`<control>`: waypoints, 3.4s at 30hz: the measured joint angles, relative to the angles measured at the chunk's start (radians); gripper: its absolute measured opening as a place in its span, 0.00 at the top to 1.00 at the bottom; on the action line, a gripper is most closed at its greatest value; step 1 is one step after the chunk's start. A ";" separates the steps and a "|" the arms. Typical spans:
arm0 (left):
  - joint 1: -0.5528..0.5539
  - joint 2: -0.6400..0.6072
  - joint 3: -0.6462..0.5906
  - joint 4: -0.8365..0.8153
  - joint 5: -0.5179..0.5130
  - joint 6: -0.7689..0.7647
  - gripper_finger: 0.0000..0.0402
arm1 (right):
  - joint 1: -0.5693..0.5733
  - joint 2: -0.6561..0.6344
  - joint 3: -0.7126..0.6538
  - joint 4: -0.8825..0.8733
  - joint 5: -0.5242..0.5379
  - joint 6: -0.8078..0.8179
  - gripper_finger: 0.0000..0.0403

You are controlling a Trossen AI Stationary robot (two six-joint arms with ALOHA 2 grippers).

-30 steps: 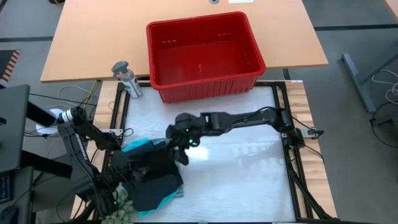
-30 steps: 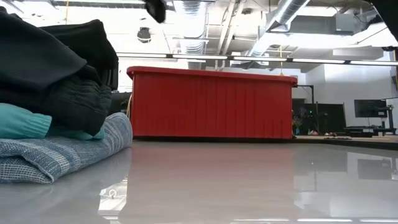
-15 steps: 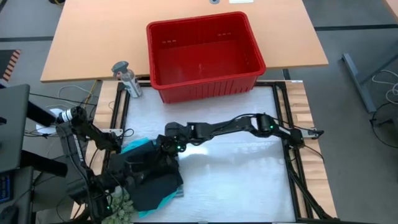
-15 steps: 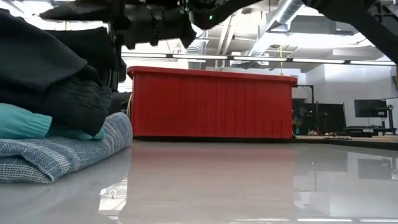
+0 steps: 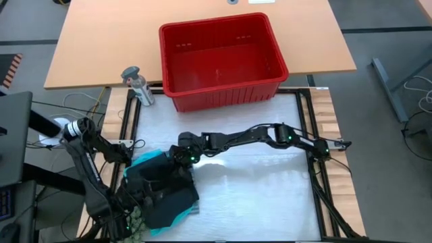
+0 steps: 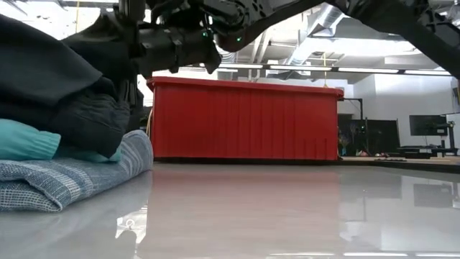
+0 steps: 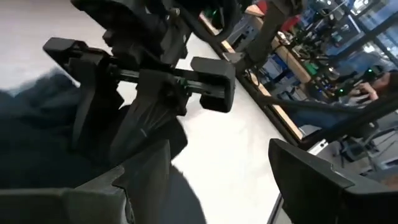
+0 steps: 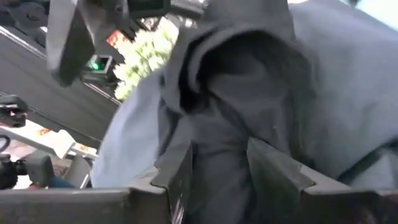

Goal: Fold Laundry from Bin
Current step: Stack the black boxer on top of the folded black shorts, then put all the folded clothes into the red organizer bin

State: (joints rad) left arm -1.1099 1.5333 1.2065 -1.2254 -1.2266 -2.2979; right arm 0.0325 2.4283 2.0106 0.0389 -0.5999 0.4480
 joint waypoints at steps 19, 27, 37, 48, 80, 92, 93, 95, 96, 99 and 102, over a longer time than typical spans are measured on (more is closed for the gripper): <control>0.048 0.000 -0.080 -0.128 0.477 -0.085 0.35 | 0.012 0.002 -0.002 -0.030 0.000 -0.011 0.56; 0.062 -0.018 0.001 -0.341 0.495 -0.055 0.35 | 0.012 0.002 -0.002 -0.041 0.001 -0.014 0.56; 0.119 -0.039 -0.004 -0.346 0.454 -0.125 0.35 | 0.012 0.002 -0.002 -0.084 0.027 -0.045 0.56; 0.176 -0.094 0.109 -0.303 0.341 0.036 0.35 | -0.003 -0.029 -0.002 -0.086 0.023 -0.030 0.56; 0.100 -0.100 -0.049 -0.122 0.355 -0.089 0.35 | -0.054 -0.323 -0.040 -0.910 0.427 0.107 0.34; 0.100 -0.099 -0.049 -0.121 0.354 -0.085 0.35 | 0.013 -0.228 -0.042 -0.705 0.367 0.318 0.08; 0.100 -0.099 -0.048 -0.122 0.354 -0.085 0.35 | 0.017 -0.219 -0.042 -0.693 0.360 0.333 0.07; 0.100 -0.099 -0.048 -0.121 0.354 -0.085 0.35 | 0.016 -0.199 -0.041 -0.642 0.357 0.364 0.07; 0.100 -0.099 -0.048 -0.121 0.355 -0.085 0.35 | 0.016 -0.195 -0.041 -0.632 0.354 0.370 0.07; 0.100 -0.099 -0.048 -0.120 0.354 -0.085 0.35 | 0.014 -0.170 -0.041 -0.604 0.364 0.376 0.07; 0.100 -0.099 -0.048 -0.121 0.353 -0.085 0.35 | 0.007 -0.146 -0.042 -0.604 0.358 0.379 0.07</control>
State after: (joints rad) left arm -1.0098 1.4342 1.1584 -1.3462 -0.8731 -2.3829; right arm 0.0395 2.2823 1.9682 -0.5655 -0.2418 0.8269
